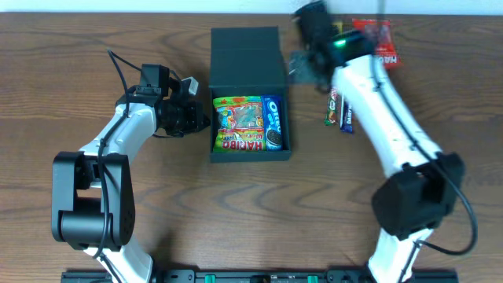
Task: Pack container
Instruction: 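Reach the right gripper to the yellow Hacks bag and lift it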
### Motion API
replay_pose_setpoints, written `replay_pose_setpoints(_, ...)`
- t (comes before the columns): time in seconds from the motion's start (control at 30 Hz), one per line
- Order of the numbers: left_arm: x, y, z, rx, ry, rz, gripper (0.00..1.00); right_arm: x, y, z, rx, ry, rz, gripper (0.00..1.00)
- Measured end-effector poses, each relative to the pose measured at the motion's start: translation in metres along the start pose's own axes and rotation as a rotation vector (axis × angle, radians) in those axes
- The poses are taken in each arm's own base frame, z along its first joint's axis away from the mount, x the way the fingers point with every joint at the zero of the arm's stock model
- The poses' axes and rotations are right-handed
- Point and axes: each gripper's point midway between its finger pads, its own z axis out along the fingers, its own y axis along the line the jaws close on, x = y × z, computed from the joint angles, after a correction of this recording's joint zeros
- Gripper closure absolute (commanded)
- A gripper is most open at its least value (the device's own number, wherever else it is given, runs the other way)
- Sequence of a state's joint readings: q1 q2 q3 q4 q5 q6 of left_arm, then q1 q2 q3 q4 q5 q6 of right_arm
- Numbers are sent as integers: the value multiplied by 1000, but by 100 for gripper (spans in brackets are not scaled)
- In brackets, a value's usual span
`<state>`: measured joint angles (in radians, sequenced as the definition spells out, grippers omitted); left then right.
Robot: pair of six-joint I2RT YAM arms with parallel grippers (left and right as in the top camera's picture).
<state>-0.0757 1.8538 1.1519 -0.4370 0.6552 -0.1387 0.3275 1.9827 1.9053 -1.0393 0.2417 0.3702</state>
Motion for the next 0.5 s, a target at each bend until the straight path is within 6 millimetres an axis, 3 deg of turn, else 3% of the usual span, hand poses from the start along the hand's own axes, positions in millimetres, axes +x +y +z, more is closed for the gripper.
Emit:
replay_pose_setpoints(0.13, 0, 0, 0, 0, 0, 0, 94, -41, -57, 18, 11, -80, 17, 18)
replay_pose_setpoints(0.23, 0, 0, 0, -2, 0, 0, 94, -66, -75, 42, -62, -141, -21, 18)
replay_pose_setpoints(0.4, 0, 1, 0, -5, -1, 0, 94, -86, -78, 96, -191, -198, -89, 25)
replay_pose_setpoints(0.5, 0, 1, 0, -4, -1, 0, 94, -82, -70, 128, -255, -192, -108, 28)
